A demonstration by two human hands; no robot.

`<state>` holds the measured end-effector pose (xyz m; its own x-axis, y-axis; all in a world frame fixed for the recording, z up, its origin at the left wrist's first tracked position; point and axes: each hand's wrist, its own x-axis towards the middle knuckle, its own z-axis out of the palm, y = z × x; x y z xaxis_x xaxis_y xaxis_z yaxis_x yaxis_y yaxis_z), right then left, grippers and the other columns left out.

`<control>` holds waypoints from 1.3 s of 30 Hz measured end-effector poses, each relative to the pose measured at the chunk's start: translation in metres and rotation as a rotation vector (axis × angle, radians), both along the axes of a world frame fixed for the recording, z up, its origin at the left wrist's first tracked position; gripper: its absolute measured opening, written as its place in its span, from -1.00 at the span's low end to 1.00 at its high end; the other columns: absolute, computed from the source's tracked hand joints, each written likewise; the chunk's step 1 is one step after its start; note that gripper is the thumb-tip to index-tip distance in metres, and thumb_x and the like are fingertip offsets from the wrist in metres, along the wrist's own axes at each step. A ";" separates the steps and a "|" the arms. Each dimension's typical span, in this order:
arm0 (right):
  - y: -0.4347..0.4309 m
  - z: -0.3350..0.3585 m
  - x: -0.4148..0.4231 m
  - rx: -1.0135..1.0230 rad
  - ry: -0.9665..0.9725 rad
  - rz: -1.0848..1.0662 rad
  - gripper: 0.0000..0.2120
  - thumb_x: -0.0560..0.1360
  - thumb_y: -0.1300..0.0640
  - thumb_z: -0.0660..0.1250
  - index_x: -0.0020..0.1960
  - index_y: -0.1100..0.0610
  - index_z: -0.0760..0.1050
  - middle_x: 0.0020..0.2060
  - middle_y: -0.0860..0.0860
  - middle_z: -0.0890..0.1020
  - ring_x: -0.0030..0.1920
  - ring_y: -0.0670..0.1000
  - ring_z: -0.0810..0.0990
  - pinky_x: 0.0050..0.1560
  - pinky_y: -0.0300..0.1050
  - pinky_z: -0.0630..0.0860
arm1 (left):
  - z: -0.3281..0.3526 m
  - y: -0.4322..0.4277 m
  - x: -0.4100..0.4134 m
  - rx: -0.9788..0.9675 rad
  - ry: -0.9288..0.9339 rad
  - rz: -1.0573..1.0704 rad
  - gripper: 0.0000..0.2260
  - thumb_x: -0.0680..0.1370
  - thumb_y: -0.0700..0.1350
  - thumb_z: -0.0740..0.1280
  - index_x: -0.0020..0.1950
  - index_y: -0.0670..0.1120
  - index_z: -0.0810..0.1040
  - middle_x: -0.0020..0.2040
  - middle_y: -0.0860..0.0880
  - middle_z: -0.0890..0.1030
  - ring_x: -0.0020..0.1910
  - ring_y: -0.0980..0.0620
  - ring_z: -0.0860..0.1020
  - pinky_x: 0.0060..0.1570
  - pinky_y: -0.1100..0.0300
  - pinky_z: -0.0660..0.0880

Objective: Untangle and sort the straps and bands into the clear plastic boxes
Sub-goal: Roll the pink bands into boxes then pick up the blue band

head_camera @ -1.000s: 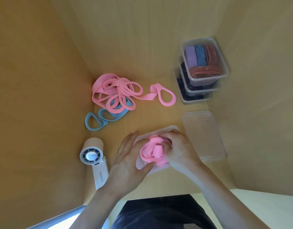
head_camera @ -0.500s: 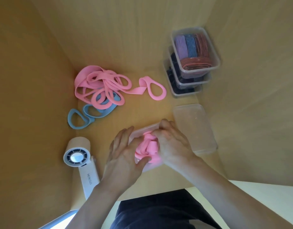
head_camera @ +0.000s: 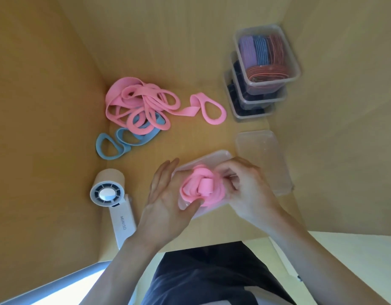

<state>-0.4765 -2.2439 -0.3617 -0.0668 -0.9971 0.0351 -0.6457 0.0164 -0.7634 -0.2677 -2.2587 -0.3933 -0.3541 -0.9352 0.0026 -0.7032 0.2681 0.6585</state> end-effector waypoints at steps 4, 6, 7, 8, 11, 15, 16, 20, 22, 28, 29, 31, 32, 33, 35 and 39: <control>0.011 0.008 -0.024 -0.186 0.083 -0.277 -0.75 0.42 0.42 0.35 -0.13 0.08 0.59 -0.16 -0.08 0.57 -0.19 -0.11 0.56 -0.18 -0.31 0.47 | 0.009 0.003 -0.007 -0.045 -0.007 -0.032 -0.41 0.49 0.25 0.25 0.46 0.00 0.41 0.60 0.06 0.19 0.61 0.09 0.03 0.47 0.23 0.07; 0.014 0.005 -0.042 -0.080 0.167 -0.359 -0.81 0.44 0.33 0.35 -0.15 0.04 0.55 -0.12 -0.11 0.51 -0.17 -0.10 0.53 -0.14 -0.16 0.48 | 0.015 0.002 -0.014 -0.060 -0.016 -0.056 -0.43 0.52 0.23 0.22 0.47 0.00 0.40 0.61 0.05 0.18 0.61 0.09 0.00 0.52 0.15 0.09; 0.016 0.002 -0.049 0.003 0.208 -0.367 -0.85 0.45 0.30 0.35 -0.15 0.05 0.54 -0.09 -0.10 0.48 -0.14 -0.07 0.52 -0.11 -0.16 0.45 | 0.018 0.000 -0.018 -0.068 -0.027 -0.070 -0.43 0.53 0.22 0.20 0.49 0.01 0.39 0.62 0.04 0.17 0.62 0.08 -0.01 0.54 0.06 0.10; 0.018 -0.003 -0.054 0.084 0.248 -0.361 -0.90 0.45 0.26 0.37 -0.15 0.07 0.53 -0.06 -0.08 0.44 -0.08 -0.03 0.50 -0.06 -0.16 0.42 | 0.020 -0.002 -0.023 -0.079 -0.051 -0.089 -0.43 0.54 0.22 0.18 0.51 0.02 0.36 0.63 0.03 0.16 0.62 0.06 -0.03 0.56 -0.02 0.10; 0.023 -0.018 -0.055 0.227 0.366 -0.306 -0.84 0.48 0.10 0.42 -0.18 0.05 0.44 -0.02 -0.04 0.37 0.06 0.07 0.44 0.11 -0.07 0.41 | 0.023 -0.009 -0.040 -0.140 -0.196 -0.192 -0.33 0.56 0.30 0.10 0.61 0.04 0.17 0.66 -0.03 0.01 0.63 -0.02 -0.13 0.58 -0.16 -0.06; 0.026 -0.032 -0.043 0.244 0.416 -0.275 -0.78 0.47 0.04 0.45 -0.21 0.01 0.41 -0.01 -0.02 0.38 0.12 0.11 0.41 0.16 0.01 0.34 | 0.018 -0.013 -0.054 -0.127 -0.361 -0.304 -0.15 0.47 0.48 0.01 0.65 0.11 -0.13 0.65 -0.07 -0.23 0.61 -0.09 -0.27 0.56 -0.16 -0.25; 0.027 -0.034 -0.042 0.244 0.420 -0.266 -0.79 0.46 0.06 0.45 -0.22 0.01 0.41 0.00 0.00 0.40 0.12 0.12 0.41 0.12 -0.03 0.28 | 0.014 -0.013 -0.054 -0.123 -0.392 -0.315 -0.11 0.45 0.50 0.01 0.65 0.10 -0.17 0.64 -0.07 -0.26 0.61 -0.09 -0.28 0.56 -0.15 -0.27; 0.032 -0.045 -0.035 0.196 0.426 -0.314 -0.80 0.41 0.15 0.50 -0.26 0.06 0.48 -0.04 0.04 0.43 0.04 0.16 0.43 0.03 -0.02 0.24 | 0.003 -0.016 -0.053 -0.129 -0.438 -0.304 -0.08 0.44 0.48 0.05 0.65 0.01 -0.08 0.65 -0.09 -0.14 0.63 -0.09 -0.15 0.57 -0.09 -0.24; 0.033 -0.048 -0.033 0.182 0.405 -0.358 -0.81 0.41 0.16 0.49 -0.27 0.07 0.49 -0.05 0.04 0.42 0.03 0.16 0.43 0.07 0.02 0.28 | 0.003 -0.017 -0.054 -0.131 -0.445 -0.303 -0.09 0.43 0.47 0.03 0.64 0.00 -0.06 0.65 -0.09 -0.11 0.62 -0.09 -0.13 0.57 -0.09 -0.22; 0.038 -0.050 -0.027 0.169 0.360 -0.384 -0.72 0.48 0.18 0.43 -0.27 0.04 0.35 -0.03 -0.01 0.38 0.06 0.14 0.42 0.14 -0.02 0.28 | 0.008 -0.015 -0.054 -0.124 -0.437 -0.305 -0.13 0.42 0.46 0.01 0.62 0.01 0.08 0.65 -0.10 -0.08 0.61 -0.11 -0.11 0.56 -0.09 -0.21; 0.038 -0.049 -0.028 0.153 0.341 -0.376 -0.72 0.47 0.20 0.44 -0.27 0.03 0.36 -0.03 -0.01 0.39 0.06 0.13 0.42 0.14 -0.02 0.28 | 0.007 -0.016 -0.054 -0.127 -0.428 -0.303 -0.14 0.42 0.46 0.03 0.61 0.01 0.11 0.64 -0.11 -0.07 0.61 -0.11 -0.09 0.56 -0.09 -0.20; 0.039 -0.046 -0.031 0.114 0.305 -0.357 -0.71 0.47 0.22 0.45 -0.27 0.02 0.37 -0.03 -0.03 0.39 0.04 0.11 0.42 0.14 0.00 0.32 | 0.007 -0.016 -0.054 -0.134 -0.410 -0.297 -0.16 0.42 0.46 0.06 0.59 0.01 0.16 0.64 -0.10 -0.04 0.61 -0.12 -0.06 0.56 -0.10 -0.17; 0.039 -0.044 -0.034 0.086 0.289 -0.355 -0.72 0.47 0.22 0.45 -0.27 0.03 0.38 -0.03 -0.04 0.40 0.03 0.10 0.42 0.15 0.03 0.35 | 0.007 -0.016 -0.054 -0.131 -0.398 -0.295 -0.16 0.42 0.46 0.07 0.58 0.01 0.17 0.64 -0.10 -0.04 0.61 -0.12 -0.05 0.56 -0.11 -0.15; 0.040 -0.042 -0.037 0.049 0.278 -0.357 -0.74 0.48 0.22 0.45 -0.26 0.04 0.40 -0.03 -0.04 0.41 0.03 0.08 0.41 0.15 0.06 0.38 | 0.007 -0.016 -0.054 -0.127 -0.389 -0.298 -0.15 0.41 0.47 0.08 0.58 0.02 0.18 0.64 -0.09 -0.04 0.61 -0.11 -0.05 0.56 -0.10 -0.15; 0.042 -0.038 -0.043 -0.053 0.270 -0.351 -0.81 0.52 0.17 0.37 -0.24 0.11 0.45 -0.01 -0.01 0.45 0.02 0.03 0.38 0.11 0.11 0.44 | 0.009 -0.016 -0.053 -0.106 -0.349 -0.297 -0.15 0.39 0.51 0.08 0.55 0.05 0.21 0.64 -0.04 -0.04 0.61 -0.05 -0.07 0.57 -0.06 -0.15; 0.044 -0.023 -0.050 -0.186 0.287 -0.272 -0.76 0.57 0.01 0.15 -0.15 0.15 0.45 0.06 -0.05 0.39 0.05 0.04 0.40 0.07 0.11 0.49 | 0.021 -0.022 -0.050 0.115 0.017 -0.177 -0.35 0.45 0.38 0.30 0.46 0.12 0.33 0.58 0.16 0.16 0.52 0.17 0.06 0.49 0.20 0.03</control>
